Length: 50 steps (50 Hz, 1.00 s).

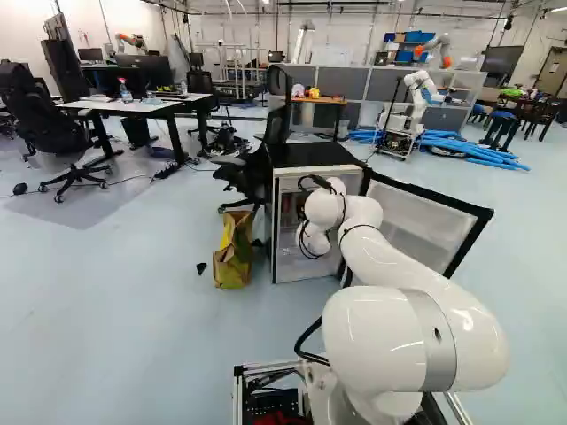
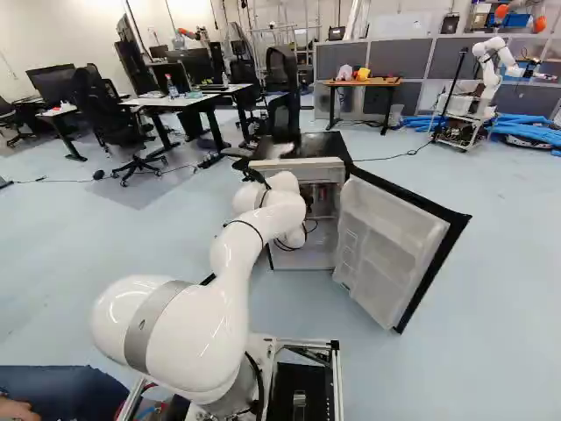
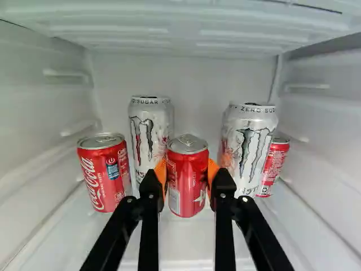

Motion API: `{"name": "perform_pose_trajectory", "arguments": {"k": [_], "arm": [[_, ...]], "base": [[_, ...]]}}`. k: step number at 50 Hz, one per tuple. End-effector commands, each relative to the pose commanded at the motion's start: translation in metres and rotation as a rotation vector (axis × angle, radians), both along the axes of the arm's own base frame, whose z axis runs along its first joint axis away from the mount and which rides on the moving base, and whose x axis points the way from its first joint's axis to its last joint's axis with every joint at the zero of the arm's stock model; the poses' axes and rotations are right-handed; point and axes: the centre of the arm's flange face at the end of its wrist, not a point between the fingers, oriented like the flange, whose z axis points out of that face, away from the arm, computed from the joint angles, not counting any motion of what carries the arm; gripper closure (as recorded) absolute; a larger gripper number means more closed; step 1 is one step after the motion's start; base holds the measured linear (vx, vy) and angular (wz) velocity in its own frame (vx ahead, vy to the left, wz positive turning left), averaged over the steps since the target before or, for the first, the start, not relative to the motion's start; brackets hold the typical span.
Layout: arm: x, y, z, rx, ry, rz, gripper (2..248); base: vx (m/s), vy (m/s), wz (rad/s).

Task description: Grab a drink from the fridge

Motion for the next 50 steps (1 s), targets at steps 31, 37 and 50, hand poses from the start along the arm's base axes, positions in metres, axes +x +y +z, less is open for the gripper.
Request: {"name": "perform_pose_trajectory", "arguments": {"k": [31, 37, 50], "arm": [[-0.009, 0.001, 0.006, 0.006, 0.032, 0.0, 158], [-0.014, 0.002, 0.009, 0.008, 0.046, 0.0, 158], [-0.024, 0.005, 0.015, 0.014, 0.077, 0.001, 158]], "base": [[0.0, 0.0, 0.0], [0.0, 0.0, 0.0], [0.0, 0.0, 0.0]]}}
